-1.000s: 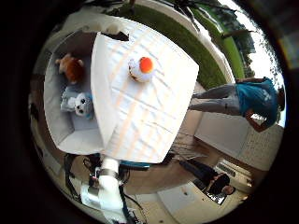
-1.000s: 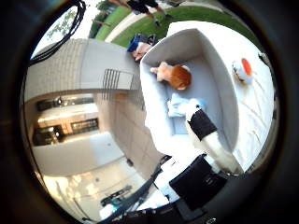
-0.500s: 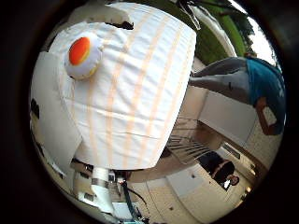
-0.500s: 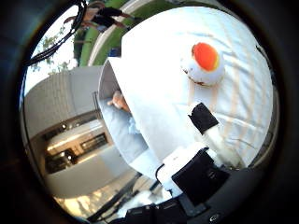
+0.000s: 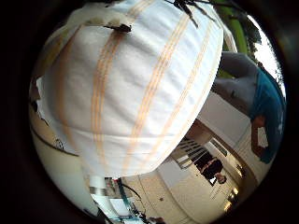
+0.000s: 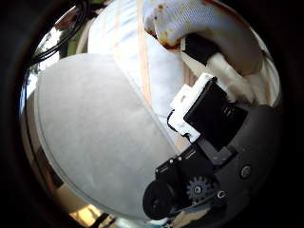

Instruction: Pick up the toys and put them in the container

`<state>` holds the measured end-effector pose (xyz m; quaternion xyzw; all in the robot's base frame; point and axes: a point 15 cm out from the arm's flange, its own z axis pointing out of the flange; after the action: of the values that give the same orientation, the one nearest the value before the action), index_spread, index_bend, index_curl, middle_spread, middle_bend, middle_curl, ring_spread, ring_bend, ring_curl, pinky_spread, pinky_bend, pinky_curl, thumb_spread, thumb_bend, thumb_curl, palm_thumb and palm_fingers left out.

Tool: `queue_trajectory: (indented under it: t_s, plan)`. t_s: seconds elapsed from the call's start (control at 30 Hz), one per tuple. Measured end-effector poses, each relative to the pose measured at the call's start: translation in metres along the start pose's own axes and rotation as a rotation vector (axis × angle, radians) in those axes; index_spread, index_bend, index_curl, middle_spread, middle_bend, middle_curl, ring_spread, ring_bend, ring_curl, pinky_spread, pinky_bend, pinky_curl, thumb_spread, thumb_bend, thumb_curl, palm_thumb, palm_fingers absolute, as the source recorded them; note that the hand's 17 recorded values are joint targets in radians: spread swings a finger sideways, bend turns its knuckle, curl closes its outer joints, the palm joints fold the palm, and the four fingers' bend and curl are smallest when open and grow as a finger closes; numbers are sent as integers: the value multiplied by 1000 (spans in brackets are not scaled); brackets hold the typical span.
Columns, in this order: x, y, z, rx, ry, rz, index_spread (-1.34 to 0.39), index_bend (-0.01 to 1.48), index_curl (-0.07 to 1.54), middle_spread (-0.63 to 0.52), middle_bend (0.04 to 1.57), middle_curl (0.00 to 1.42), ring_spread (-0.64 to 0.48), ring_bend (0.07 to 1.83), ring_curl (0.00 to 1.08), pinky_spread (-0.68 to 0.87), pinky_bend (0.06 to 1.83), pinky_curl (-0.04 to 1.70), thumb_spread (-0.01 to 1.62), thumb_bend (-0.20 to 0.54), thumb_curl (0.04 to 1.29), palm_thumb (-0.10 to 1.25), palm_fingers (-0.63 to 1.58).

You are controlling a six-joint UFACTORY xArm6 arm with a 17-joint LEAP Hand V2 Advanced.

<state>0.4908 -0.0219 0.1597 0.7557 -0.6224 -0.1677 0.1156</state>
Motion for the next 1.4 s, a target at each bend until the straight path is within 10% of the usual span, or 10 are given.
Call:
queue_trajectory:
  t_s: [0.3, 0.63, 0.83, 1.13, 1.27, 1.4]
  plan:
    - [-2, 43, -101, 198, 29, 16, -513, 332, 247, -176, 970, 782, 9, 1254, 666, 333, 1263, 476, 1127, 24, 519, 968, 1095]
    - [-79, 182, -199, 319, 88, -110, -753, 612, 374, -228, 1103, 966, -74, 1393, 762, 220, 1448, 657, 1161, -15, 575, 988, 909]
    - [-175, 221, -191, 283, 93, -330, -822, 691, 450, -238, 1152, 1022, -90, 1446, 785, 192, 1492, 717, 1173, -16, 589, 982, 841]
    - [-243, 181, -133, 220, 56, -357, -883, 748, 552, -244, 1199, 1066, -99, 1509, 804, 169, 1527, 778, 1190, -28, 597, 953, 764]
    - [-246, 155, -110, 191, 55, -340, -772, 749, 620, -201, 1095, 985, -39, 1358, 732, 210, 1439, 760, 1207, -42, 554, 855, 667]
    - [-238, 145, -98, 153, 48, -322, -471, 563, 568, -78, 545, 725, 143, 973, 580, 311, 1222, 683, 1203, -33, 511, 796, -211]
